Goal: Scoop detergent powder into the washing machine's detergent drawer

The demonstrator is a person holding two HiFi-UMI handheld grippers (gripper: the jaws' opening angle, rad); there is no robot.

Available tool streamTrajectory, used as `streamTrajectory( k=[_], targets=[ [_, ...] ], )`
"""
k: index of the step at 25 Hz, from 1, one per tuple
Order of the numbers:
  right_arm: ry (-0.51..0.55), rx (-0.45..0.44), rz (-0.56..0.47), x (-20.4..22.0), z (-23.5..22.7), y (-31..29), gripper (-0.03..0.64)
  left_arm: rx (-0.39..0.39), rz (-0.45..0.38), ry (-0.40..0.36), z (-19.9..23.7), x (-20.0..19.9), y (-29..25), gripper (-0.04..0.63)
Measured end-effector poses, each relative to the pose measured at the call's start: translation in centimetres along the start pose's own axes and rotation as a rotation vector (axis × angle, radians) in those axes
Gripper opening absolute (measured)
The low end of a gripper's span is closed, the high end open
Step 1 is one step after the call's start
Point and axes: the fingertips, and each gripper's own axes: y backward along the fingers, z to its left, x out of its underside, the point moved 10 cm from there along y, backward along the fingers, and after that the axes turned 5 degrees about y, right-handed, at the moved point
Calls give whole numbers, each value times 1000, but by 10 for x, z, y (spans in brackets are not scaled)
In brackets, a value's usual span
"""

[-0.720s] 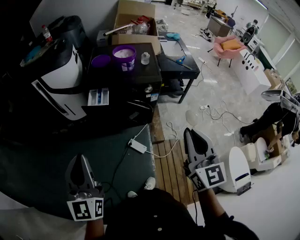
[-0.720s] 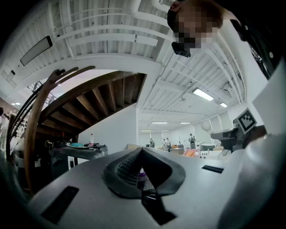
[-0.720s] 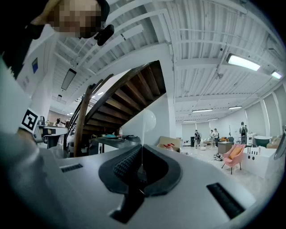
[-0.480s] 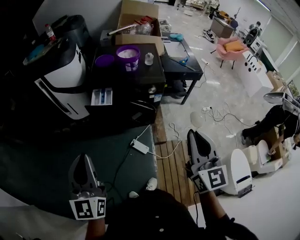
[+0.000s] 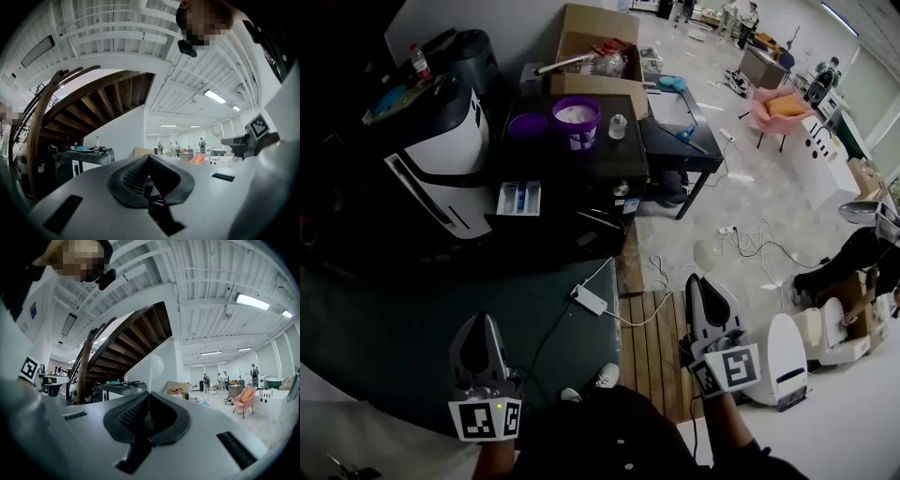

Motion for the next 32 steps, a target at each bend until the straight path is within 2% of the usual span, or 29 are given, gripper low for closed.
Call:
streamTrajectory(
  k=[10,15,19,25,32],
  targets=[
    [-54,-21,3,16,-29,-15,32,-40,-3,-20,-19,4,-23,15],
    [-35,-53,-10,17,-32,-28,32,-41,7,-31,-22,5,-31,15],
    [-36,-36,28,25,-32,-40,32,-36,18,-29,-15,12,-44,15],
    [-32,-31,31,22,-28,-71,32,-13,21,-23,0,14,-75,15],
    [-37,-8,70,21,-23,-119,32,5,17,-19,31,15,-119,15]
  ],
)
